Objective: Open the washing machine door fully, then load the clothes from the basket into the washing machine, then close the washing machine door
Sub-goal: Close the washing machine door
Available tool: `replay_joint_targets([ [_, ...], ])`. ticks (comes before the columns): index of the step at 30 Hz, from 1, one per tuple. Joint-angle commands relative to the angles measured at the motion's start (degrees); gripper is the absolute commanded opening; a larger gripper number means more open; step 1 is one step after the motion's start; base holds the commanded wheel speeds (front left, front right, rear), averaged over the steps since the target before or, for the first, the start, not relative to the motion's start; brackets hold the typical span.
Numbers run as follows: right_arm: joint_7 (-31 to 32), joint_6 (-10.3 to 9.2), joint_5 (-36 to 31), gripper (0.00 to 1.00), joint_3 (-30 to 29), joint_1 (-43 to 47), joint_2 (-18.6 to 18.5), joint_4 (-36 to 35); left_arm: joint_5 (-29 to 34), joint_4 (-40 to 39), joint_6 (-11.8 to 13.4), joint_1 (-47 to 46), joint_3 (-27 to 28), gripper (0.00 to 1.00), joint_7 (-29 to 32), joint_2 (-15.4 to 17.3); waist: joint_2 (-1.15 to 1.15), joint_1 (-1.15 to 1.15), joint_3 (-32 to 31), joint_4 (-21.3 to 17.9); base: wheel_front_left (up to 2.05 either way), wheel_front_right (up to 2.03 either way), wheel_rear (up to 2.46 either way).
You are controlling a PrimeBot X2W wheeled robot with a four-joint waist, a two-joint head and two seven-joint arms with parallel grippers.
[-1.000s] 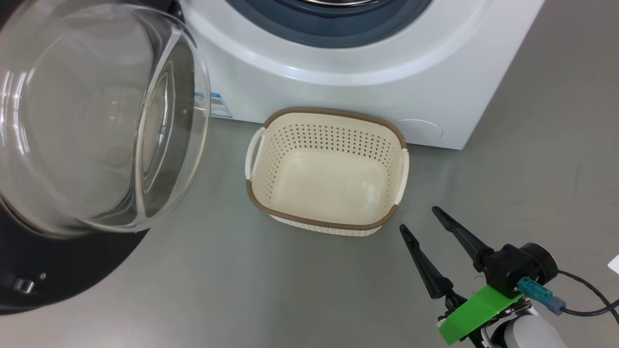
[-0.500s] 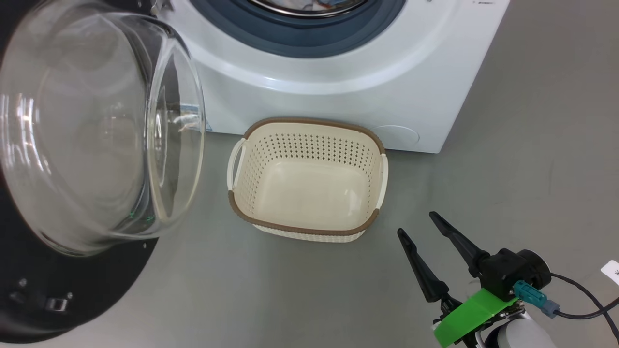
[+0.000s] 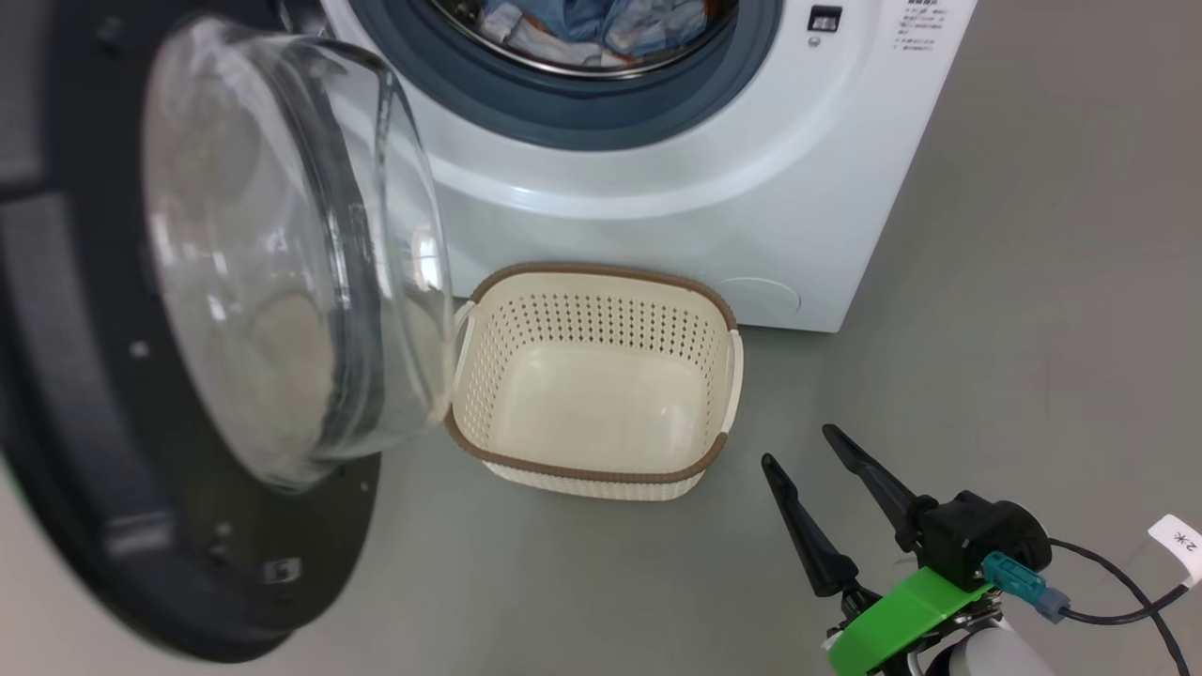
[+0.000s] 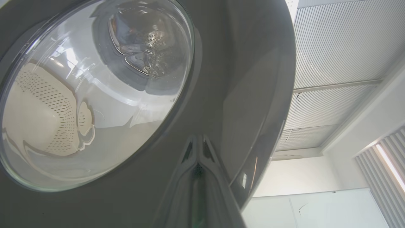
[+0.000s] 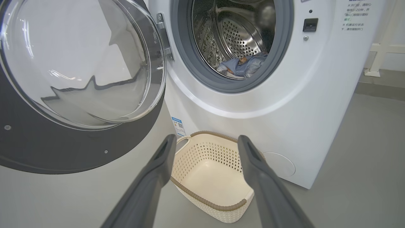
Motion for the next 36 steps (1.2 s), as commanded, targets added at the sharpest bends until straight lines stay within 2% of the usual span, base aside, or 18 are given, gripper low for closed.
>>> replay_joint_targets([
  [1,-0.7,0.09,0.6,1.0,1.4,-0.3,0.5,-1.0,-0.9,-2.6,-0.3,0.1,0.6,0.0,1.1,2.0,0.0,0.0,-0.6,-0.3,0.0,0.0,0.0],
  [9,-0.7,0.09,1.0,1.0,1.0,0.2,1.7,-1.5,-0.1,-4.2,-1.6,0.6,-2.2,0.0,0.0,-2.3,0.0,0.0,-2.4,-3.3,0.0,0.0,0.0],
  [16,-0.7,0.09,0.9,1.0,0.2,0.8,2.1,-2.0,1.2,-3.0,-3.8,0.0,-3.0,0.0,-2.2,-4.4,0.0,0.0,-2.4,-7.0,0.0,0.0,0.0],
  [26,-0.7,0.09,0.9,1.0,-0.3,0.9,2.8,-2.1,1.4,-0.6,-7.1,-2.6,-5.3,0.0,-4.4,-9.1,0.0,0.0,-2.3,-11.7,0.0,0.0,0.0],
  [30,-0.7,0.09,0.9,1.0,-0.7,1.0,2.9,-2.1,1.6,-0.1,-8.6,-4.1,-6.3,0.0,-6.3,-10.9,0.0,0.0,-2.0,-12.9,0.0,0.0,0.0],
  [36,-0.7,0.09,0.9,1.0,-0.7,0.8,3.1,-2.0,2.1,3.0,-12.2,-6.6,-7.2,0.0,-10.8,-12.8,0.0,0.0,-1.6,-14.7,0.0,0.0,0.0],
])
